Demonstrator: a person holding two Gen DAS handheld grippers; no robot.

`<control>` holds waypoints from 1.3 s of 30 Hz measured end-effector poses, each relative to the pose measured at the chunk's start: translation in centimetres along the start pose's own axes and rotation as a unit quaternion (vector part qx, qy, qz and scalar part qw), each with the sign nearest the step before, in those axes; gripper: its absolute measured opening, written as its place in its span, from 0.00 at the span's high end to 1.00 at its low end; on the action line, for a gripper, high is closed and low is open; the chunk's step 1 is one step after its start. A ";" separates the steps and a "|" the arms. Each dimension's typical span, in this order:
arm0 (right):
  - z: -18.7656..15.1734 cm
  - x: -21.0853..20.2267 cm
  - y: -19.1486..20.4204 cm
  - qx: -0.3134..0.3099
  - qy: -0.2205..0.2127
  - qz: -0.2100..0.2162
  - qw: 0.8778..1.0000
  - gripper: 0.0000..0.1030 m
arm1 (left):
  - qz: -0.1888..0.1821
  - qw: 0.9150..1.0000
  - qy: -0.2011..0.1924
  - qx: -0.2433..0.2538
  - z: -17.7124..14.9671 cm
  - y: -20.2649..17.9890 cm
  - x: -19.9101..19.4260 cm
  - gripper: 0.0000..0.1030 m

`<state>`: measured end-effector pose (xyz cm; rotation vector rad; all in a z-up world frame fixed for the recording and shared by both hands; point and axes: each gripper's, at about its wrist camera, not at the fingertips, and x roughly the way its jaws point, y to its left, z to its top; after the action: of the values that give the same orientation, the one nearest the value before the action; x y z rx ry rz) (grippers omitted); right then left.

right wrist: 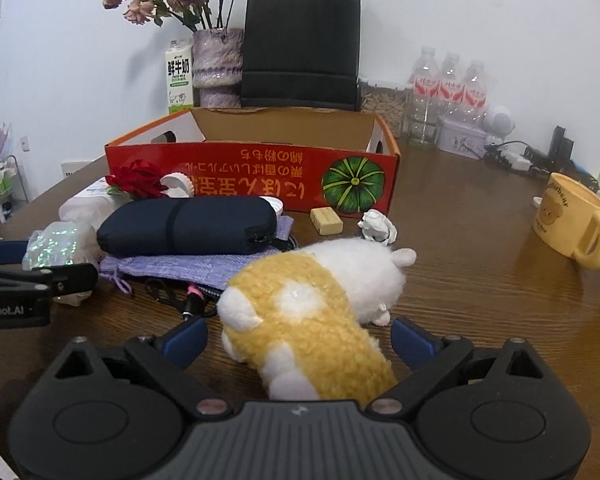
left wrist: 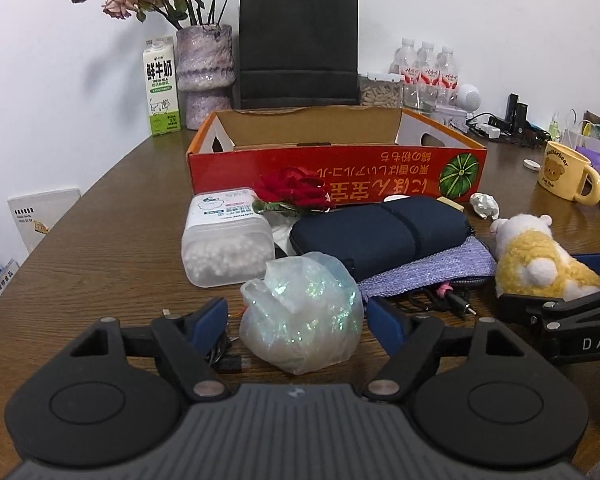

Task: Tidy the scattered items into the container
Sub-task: 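Grasp the clear plastic bag with the left gripper while the right grasps the plush sheep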

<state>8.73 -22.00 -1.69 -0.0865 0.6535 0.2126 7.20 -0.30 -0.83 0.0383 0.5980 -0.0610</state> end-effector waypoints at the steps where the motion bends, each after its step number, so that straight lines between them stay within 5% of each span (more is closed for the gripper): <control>1: 0.1 0.2 -0.1 -0.001 0.001 0.001 1.000 0.06 | 0.000 1.000 0.001 0.000 0.1 0.0 0.1 0.25; 19: 0.2 1.4 -0.9 0.003 0.015 0.031 0.999 0.30 | -0.015 1.000 0.017 -0.019 0.2 0.9 1.4 0.54; 39: 2.7 -1.9 -1.6 -0.001 -0.048 0.029 0.998 0.32 | -0.022 0.999 -0.025 -0.012 2.8 1.7 -1.3 0.54</control>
<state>9.26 -23.46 1.64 -0.0588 0.5616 0.2708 7.81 1.26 2.25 0.0002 0.5488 -0.0962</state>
